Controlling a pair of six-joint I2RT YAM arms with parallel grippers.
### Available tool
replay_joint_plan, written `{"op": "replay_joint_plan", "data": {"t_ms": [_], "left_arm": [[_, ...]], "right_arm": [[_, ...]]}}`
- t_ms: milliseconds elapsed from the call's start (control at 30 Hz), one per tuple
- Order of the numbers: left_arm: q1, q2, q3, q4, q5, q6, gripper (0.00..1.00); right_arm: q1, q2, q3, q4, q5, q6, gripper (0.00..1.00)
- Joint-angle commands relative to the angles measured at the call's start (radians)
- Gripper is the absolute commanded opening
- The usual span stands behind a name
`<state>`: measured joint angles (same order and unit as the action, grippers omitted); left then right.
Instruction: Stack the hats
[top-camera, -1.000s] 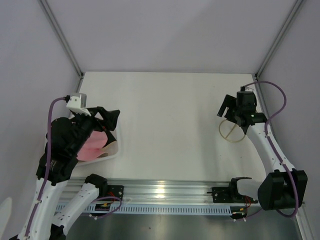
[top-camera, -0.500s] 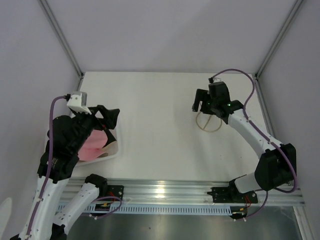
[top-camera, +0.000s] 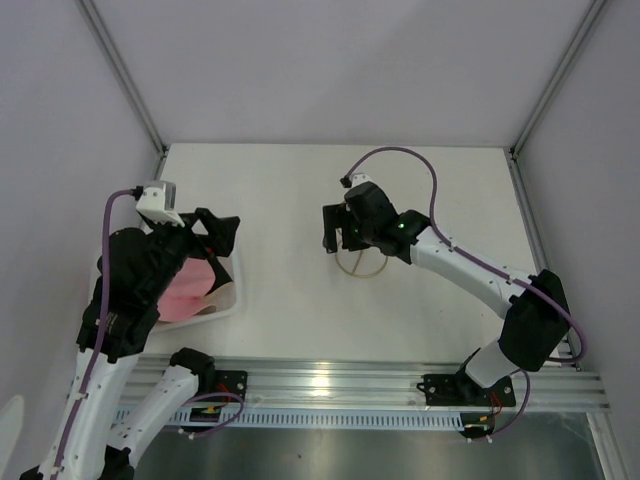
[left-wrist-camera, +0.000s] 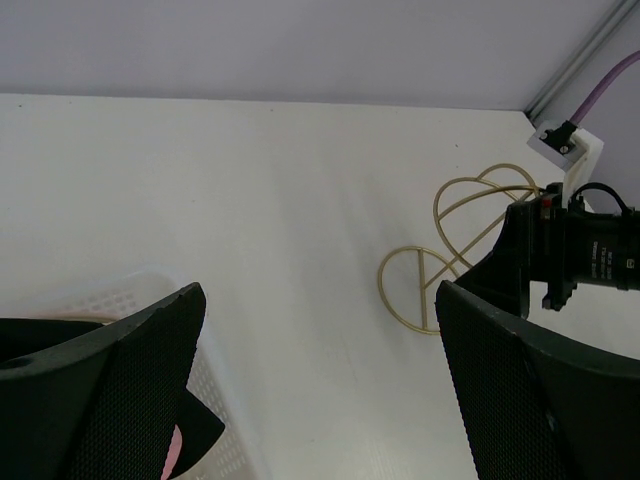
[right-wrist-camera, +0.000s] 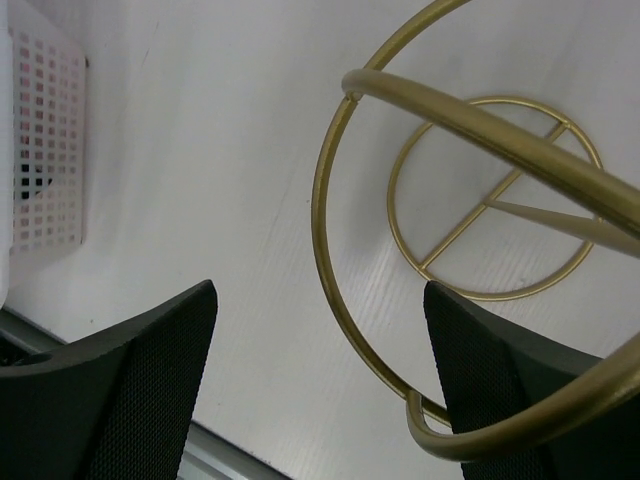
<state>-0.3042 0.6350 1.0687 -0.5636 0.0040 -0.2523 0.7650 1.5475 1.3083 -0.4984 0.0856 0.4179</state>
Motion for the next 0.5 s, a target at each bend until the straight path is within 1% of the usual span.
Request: {"op": "replay_joint_plan", "data": {"t_ms": [0, 33, 200, 233, 300, 333, 367, 400, 467], "left_arm": [[0.010, 0.011, 0.008, 0.018, 0.001, 0.012, 1.00], [0.010, 0.012, 0.007, 0.018, 0.001, 0.010, 0.99], [0.014, 0.037, 0.013, 0.008, 0.001, 0.007, 1.00], [0.016, 0.038, 0.014, 0.007, -0.030, 0.005, 0.99], [0.020, 0.046, 0.014, 0.004, -0.038, -0.001, 0.99], [0.023, 0.049, 0.016, 0.001, -0.057, -0.007, 1.00], [0.028, 0.052, 0.017, -0.001, -0.068, -0.014, 1.00], [0.031, 0.058, 0.020, -0.007, -0.076, -0.028, 0.99], [0.042, 0.061, 0.020, -0.007, -0.096, -0.050, 1.00]], "right_arm": [[0.066, -0.012, 0.028, -0.055, 0.045, 0.050, 0.87], [0.085, -0.015, 0.031, -0.063, 0.045, 0.056, 0.88], [0.099, -0.039, 0.098, -0.109, 0.049, 0.079, 0.88], [0.100, -0.047, 0.109, -0.121, 0.051, 0.079, 0.89], [0.102, -0.066, 0.144, -0.158, 0.071, 0.079, 0.91], [0.103, -0.070, 0.158, -0.176, 0.086, 0.081, 0.93], [0.103, -0.075, 0.169, -0.198, 0.133, 0.081, 0.97], [0.103, -0.079, 0.190, -0.244, 0.161, 0.075, 1.00], [0.103, -0.082, 0.210, -0.294, 0.238, 0.075, 1.00]]}}
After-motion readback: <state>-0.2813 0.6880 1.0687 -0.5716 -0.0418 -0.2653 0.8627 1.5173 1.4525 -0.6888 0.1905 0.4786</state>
